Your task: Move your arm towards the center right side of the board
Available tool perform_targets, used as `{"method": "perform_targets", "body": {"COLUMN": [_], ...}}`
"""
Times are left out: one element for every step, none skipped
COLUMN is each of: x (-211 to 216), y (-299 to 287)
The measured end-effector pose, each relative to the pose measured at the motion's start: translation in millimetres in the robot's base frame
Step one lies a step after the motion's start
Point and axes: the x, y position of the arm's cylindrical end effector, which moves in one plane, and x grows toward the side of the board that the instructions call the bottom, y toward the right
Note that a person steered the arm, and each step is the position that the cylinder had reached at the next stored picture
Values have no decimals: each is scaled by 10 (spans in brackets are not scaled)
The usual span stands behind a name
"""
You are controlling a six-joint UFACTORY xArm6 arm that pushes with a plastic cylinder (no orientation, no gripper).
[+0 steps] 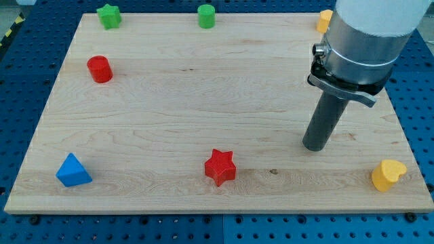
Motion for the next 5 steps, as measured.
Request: {"method": "perform_targets", "body": {"x": [0, 0, 0, -82, -347], "y": [0, 4, 4, 200, 787]}}
